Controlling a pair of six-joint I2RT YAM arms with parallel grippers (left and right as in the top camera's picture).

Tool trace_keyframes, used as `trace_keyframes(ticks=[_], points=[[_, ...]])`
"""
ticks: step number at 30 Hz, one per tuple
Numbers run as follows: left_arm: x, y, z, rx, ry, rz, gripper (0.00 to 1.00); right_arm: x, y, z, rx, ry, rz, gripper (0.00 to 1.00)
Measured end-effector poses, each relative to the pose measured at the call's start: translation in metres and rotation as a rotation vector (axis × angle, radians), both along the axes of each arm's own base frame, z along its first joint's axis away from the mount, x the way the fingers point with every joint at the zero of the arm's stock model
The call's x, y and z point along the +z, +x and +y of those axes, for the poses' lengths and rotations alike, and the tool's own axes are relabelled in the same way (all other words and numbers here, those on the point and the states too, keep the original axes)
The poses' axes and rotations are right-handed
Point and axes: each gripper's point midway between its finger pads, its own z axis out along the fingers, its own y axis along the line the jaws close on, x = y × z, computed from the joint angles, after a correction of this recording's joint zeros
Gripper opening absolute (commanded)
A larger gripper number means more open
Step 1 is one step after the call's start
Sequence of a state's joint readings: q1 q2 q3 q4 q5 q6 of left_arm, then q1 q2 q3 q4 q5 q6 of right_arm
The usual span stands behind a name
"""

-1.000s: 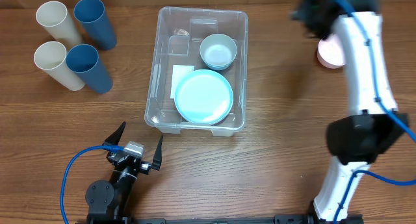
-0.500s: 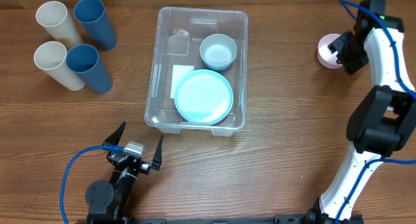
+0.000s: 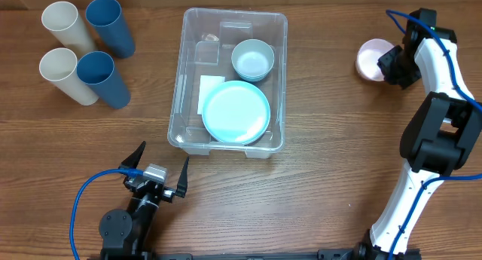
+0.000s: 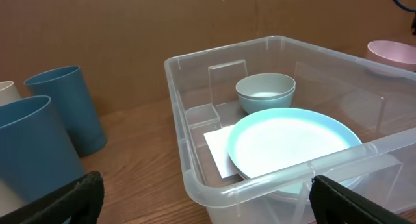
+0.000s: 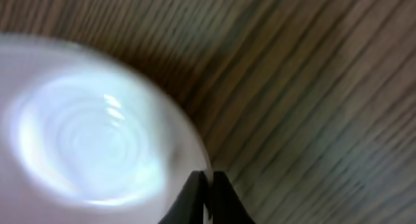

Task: Pack container
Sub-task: 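Move the right gripper to the pink bowl and grasp its rim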

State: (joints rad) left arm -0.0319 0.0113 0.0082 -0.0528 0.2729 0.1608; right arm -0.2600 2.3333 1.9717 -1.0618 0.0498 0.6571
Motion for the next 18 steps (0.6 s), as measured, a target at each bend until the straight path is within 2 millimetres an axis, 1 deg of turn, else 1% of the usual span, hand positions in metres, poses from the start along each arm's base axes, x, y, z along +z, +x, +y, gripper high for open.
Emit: trace_keyframes(ticks=[4, 12, 14, 16, 18], points=[[0.000, 0.000, 0.000, 0.000, 0.000, 0.000, 1.00, -0.003, 0.000, 0.000, -0.002, -0.003, -0.005, 0.04], [0.000, 0.000, 0.000, 0.000, 0.000, 0.000, 1.00, 0.000, -0.003, 0.001, 0.018, -0.001, 0.007, 0.04], [0.000, 0.000, 0.000, 0.000, 0.000, 0.000, 1.00, 0.004, -0.004, 0.004, 0.036, 0.000, 0.019, 0.04], [0.000, 0.000, 0.000, 0.000, 0.000, 0.000, 1.00, 0.012, -0.004, 0.012, 0.074, -0.004, 0.023, 0.04], [0.000, 0.000, 0.000, 0.000, 0.000, 0.000, 1.00, 0.027, 0.000, 0.023, 0.111, -0.015, -0.005, 0.04]])
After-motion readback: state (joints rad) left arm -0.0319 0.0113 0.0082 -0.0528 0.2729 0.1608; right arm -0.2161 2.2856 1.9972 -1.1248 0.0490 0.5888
